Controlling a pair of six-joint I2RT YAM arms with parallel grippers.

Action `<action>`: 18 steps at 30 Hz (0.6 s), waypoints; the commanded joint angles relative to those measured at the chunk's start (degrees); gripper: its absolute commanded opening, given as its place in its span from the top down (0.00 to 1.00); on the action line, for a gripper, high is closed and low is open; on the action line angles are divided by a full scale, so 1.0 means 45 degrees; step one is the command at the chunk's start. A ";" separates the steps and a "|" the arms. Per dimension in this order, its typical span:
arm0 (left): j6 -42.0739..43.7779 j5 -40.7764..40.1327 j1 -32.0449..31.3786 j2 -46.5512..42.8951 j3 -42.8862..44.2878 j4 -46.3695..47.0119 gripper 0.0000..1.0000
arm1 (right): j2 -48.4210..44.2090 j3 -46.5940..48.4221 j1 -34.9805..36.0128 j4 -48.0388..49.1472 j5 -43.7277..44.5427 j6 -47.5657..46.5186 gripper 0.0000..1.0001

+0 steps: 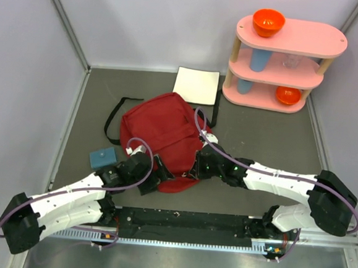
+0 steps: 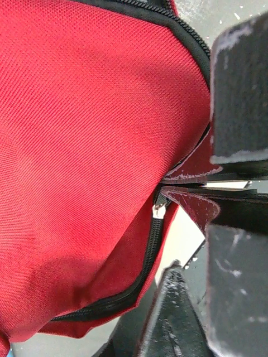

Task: Pack the student bag
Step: Zip the student bag at the center of the board.

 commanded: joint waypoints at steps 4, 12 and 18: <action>-0.1861 -0.2717 -0.0039 0.0390 -0.0880 0.2628 0.01 | -0.0742 -0.0052 -0.0155 0.0043 0.0443 -0.0367 1.00; -0.2468 -0.2837 0.0253 0.0643 -0.1977 0.4234 0.28 | -0.0937 -0.0364 -0.0155 0.0374 0.0052 -0.0660 1.00; -0.2448 -0.3188 0.0759 -0.0370 -0.2542 0.3434 0.89 | -0.0938 -0.0403 -0.0155 0.0336 -0.0280 -0.0797 1.00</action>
